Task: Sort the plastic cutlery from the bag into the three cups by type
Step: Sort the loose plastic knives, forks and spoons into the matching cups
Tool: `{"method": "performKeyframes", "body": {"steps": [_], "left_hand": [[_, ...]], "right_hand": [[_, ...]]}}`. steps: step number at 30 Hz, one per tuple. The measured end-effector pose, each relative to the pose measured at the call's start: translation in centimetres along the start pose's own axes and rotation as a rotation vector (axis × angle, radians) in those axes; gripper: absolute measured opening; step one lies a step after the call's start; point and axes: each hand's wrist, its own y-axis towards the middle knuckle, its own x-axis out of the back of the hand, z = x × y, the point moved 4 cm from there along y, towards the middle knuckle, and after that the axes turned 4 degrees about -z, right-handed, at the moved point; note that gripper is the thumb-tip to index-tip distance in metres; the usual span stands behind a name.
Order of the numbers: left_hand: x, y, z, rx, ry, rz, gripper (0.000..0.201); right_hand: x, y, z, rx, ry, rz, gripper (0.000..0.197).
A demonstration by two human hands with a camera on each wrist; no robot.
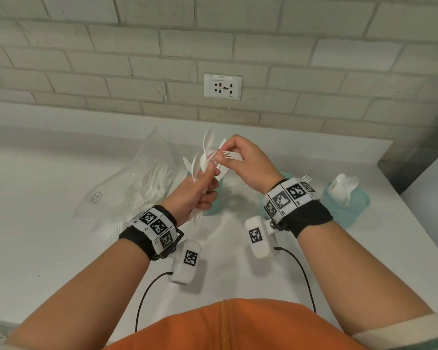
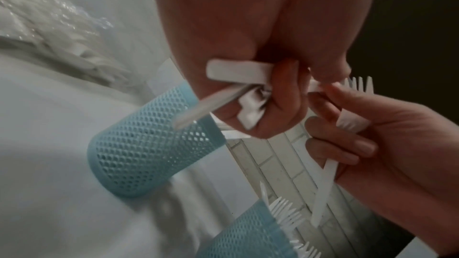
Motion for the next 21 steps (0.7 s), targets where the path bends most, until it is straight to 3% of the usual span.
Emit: {"method": "performKeyframes", "body": {"steps": [5, 15, 21], "left_hand": [[-1.1, 0.9, -0.4, -0.018, 0.055, -0.036, 0.053], [-3.3, 2.2, -1.2, -0.121, 0.203, -0.107, 0.029], [-5.0, 2.8, -0.3, -0.158, 0.172, -0.074, 0.018]], "right_hand": [[1.7, -0.8, -0.3, 0.0, -0.001, -0.049, 0.015], [10.8, -0.9, 3.2, 0.172, -0.122, -0.426, 0.019], [13.6, -1.5, -0.9, 0.035, -0.405, -0.52, 0.023]]}}
